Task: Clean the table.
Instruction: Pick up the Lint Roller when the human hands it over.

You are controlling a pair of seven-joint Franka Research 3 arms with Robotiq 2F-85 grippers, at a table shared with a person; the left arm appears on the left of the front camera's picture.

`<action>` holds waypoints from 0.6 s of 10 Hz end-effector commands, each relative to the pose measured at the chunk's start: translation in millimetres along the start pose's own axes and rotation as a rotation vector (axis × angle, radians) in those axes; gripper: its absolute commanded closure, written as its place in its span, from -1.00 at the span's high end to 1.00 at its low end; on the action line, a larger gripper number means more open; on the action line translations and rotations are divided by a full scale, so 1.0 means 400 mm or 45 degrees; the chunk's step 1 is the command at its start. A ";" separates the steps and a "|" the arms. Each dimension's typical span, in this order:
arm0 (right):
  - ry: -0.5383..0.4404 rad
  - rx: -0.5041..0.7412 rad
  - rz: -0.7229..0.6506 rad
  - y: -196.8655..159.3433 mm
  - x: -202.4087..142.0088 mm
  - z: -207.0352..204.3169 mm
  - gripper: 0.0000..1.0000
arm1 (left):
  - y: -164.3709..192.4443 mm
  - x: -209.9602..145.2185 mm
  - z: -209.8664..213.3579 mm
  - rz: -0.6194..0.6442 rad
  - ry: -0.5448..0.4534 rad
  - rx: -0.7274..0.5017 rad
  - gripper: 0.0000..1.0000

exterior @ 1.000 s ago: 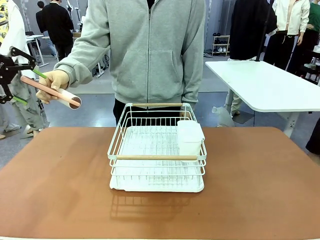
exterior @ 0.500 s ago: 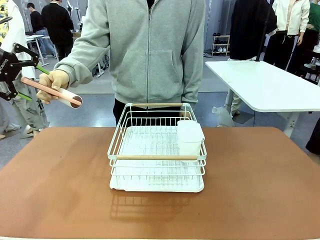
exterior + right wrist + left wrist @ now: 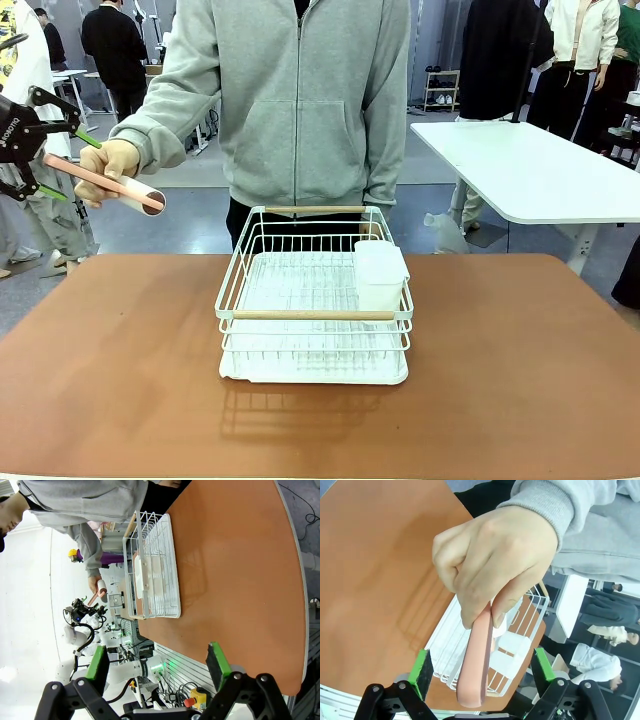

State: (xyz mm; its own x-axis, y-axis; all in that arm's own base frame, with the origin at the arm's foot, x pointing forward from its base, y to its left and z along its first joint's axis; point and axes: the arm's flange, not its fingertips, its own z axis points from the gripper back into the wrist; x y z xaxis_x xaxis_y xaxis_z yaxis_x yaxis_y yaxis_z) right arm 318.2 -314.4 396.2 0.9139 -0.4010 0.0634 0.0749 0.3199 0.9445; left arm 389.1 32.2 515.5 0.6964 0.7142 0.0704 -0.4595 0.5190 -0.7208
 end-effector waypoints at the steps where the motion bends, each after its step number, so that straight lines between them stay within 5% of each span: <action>1: 0.000 -0.015 -0.017 0.015 -0.002 0.006 1.00 | -0.011 0.006 -0.004 0.023 -0.023 -0.020 1.00; 2: 0.000 -0.015 -0.017 0.015 -0.002 0.006 1.00 | -0.010 0.004 -0.003 0.013 -0.020 -0.019 1.00; 6: 0.000 -0.015 -0.017 0.015 -0.002 0.006 1.00 | -0.007 0.010 -0.004 -0.014 -0.014 -0.037 0.22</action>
State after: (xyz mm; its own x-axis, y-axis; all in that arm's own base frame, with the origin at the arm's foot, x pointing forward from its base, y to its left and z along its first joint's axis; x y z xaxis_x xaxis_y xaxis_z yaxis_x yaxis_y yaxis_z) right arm 318.2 -314.4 396.2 0.9139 -0.4009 0.0634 0.0748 0.3199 0.9445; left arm 389.4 31.7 516.1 0.7002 0.7106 0.0687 -0.4539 0.5174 -0.7255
